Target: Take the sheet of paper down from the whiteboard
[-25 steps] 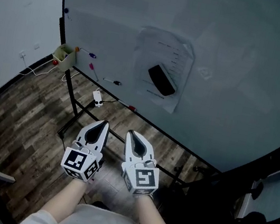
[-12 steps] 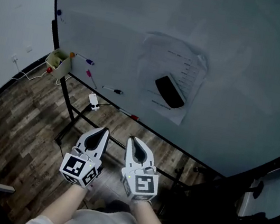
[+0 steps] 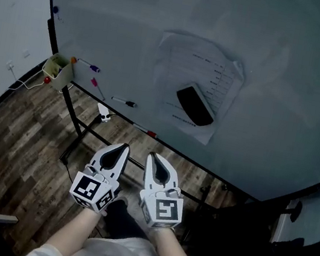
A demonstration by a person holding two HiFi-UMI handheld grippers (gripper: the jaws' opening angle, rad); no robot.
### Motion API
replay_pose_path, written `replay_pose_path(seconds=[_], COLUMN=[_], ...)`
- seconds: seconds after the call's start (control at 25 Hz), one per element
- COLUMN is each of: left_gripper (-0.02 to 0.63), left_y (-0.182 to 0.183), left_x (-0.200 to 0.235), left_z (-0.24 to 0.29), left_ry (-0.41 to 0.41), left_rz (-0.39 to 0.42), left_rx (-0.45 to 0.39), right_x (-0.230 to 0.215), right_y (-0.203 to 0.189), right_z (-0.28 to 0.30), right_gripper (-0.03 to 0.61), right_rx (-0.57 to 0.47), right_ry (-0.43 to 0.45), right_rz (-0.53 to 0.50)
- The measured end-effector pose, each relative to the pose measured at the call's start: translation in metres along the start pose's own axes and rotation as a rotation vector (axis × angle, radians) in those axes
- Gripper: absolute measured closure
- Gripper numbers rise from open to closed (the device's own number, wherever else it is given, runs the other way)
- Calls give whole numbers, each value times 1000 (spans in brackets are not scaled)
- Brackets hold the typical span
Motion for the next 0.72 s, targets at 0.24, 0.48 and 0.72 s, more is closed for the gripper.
replay_pose_path(seconds=[0.24, 0.48, 0.72], left_gripper=[598, 598, 598], left_y=[12, 13, 19], left_x=[5, 14, 34], left_z=[36, 69, 88], left_ry=[-54, -111, -143], left_rz=[-6, -8, -9], left_rx=[-19, -27, -25], right_x=[-22, -39, -37], right_y=[18, 16, 22], right_z=[16, 36, 60], right_gripper=[558, 558, 558], right_rx=[-19, -58, -82], right_ry=[-64, -79, -74], right_rz=[-37, -39, -45])
Point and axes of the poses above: the fingertips, and each gripper's own axes: z forward along the fingers, x to its left, y out of its top, the point moved 1 cm from there along -z, backward along the fingers, and after that the axes turned 7 degrees about z, right-handed, at the moved point
